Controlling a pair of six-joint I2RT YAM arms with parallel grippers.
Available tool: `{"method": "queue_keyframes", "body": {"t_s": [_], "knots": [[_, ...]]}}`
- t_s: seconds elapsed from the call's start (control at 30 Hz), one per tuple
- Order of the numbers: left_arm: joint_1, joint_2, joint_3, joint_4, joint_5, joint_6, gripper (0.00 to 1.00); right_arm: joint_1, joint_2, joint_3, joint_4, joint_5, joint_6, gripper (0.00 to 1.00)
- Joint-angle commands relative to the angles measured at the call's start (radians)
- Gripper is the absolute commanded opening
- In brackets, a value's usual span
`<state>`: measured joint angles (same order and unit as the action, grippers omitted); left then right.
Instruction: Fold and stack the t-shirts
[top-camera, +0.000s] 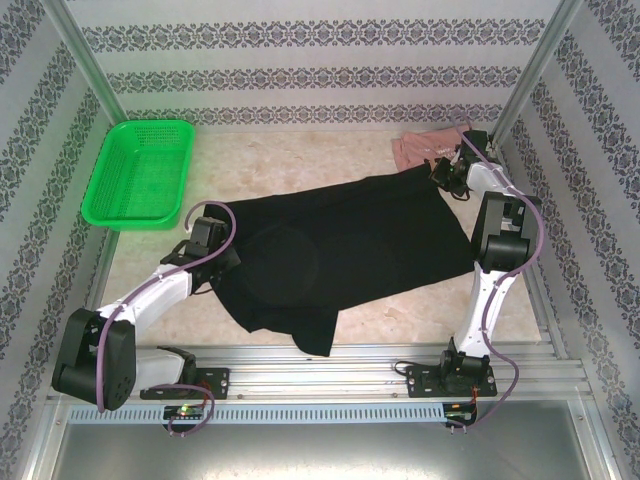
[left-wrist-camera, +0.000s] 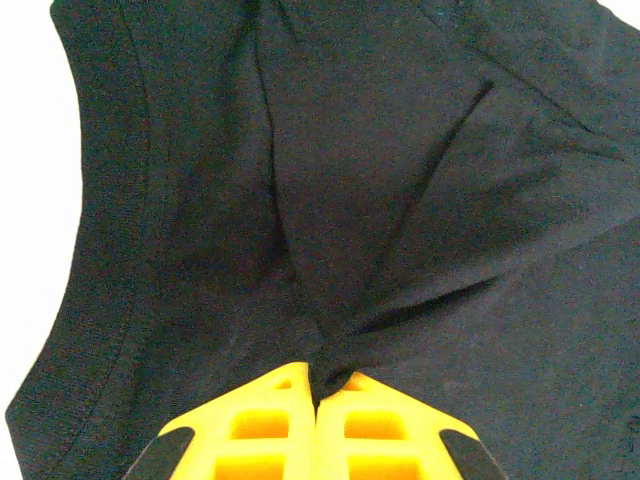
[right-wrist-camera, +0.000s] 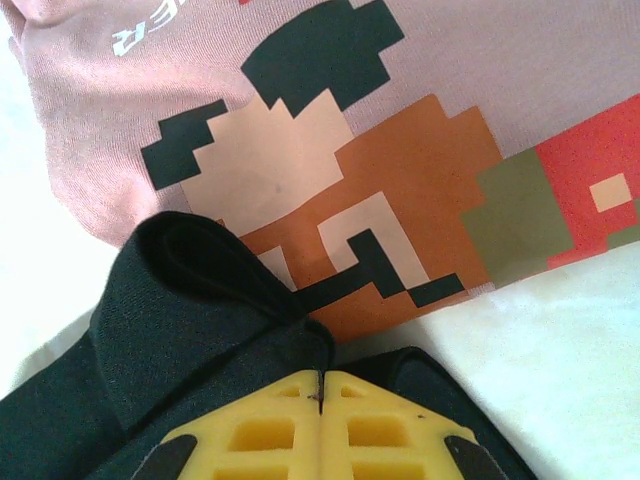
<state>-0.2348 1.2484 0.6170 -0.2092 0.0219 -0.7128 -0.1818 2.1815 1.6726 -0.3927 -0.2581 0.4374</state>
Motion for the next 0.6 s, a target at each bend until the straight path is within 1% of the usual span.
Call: {"method": "queue_keyframes", "body": {"t_s": [0.0, 0.4, 0.57], "knots": [[-0.008, -0.004, -0.015, -0.002, -0.013, -0.010, 0.00, -0.013, -0.005, -0.028, -0.021, 0.024, -0.023, 0.00], [-0.010, -0.066, -0.051, -0.015, -0.017, -0.018, 0.00, -0.024, -0.047, -0.077, -0.025, 0.040, -0.038, 0.00], [-0.011, -0.117, -0.049, -0.033, -0.029, -0.012, 0.00, -0.033, -0.076, -0.094, -0.021, 0.044, -0.043, 0.00]]}}
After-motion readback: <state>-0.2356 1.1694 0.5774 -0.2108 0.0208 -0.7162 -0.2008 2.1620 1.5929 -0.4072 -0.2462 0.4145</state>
